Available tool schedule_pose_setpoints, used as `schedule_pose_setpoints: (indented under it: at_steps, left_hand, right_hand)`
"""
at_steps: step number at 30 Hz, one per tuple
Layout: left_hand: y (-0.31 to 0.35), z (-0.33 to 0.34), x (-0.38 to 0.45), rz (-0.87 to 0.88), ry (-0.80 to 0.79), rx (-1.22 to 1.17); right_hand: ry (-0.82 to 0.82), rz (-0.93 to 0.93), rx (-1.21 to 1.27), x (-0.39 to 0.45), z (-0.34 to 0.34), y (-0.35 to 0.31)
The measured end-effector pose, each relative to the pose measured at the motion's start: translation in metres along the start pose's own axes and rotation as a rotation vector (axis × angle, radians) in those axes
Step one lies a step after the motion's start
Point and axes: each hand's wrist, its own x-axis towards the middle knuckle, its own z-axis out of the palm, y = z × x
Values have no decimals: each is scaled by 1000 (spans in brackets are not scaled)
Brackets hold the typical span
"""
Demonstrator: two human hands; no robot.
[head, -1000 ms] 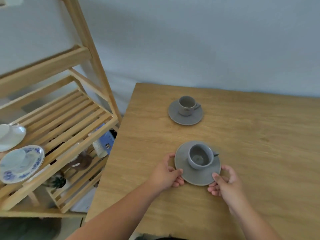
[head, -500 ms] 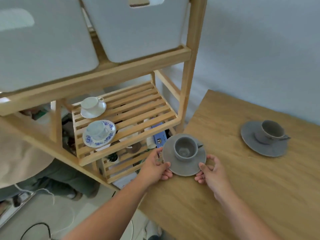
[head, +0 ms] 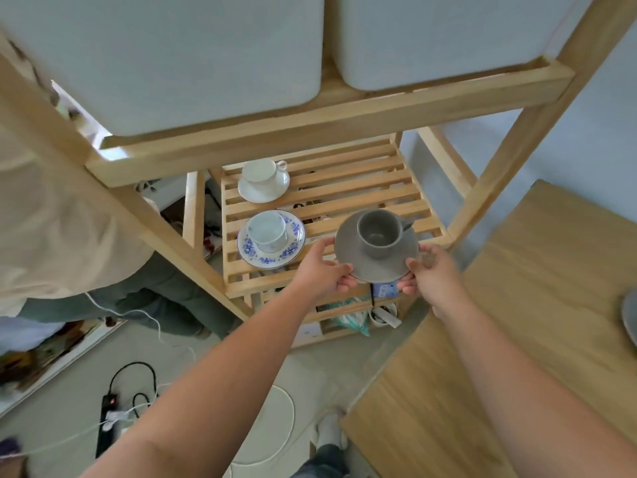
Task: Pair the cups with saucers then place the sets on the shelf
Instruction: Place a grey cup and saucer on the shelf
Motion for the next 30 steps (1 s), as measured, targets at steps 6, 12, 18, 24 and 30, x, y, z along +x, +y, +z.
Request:
schedule_pose_setpoints:
  at_steps: [6,12,18,24,30]
  left_hand:
    - [14,-8,28,-53,-17,0]
    - [9,-8,54,-87,24,4]
    - [6,-5,64,-18,82,124]
    - [-17,6,48,381,291,676]
    - [-25,16,62,373,312,853]
  right_hand:
    - [2,43,-75,40,14,-8]
    - [0,51,-127,62,24,-6]
    - [3,11,-101,70,23,-4]
    - [27,-166,-627,56,20,5]
    - [47,-259,-825,65,31,4]
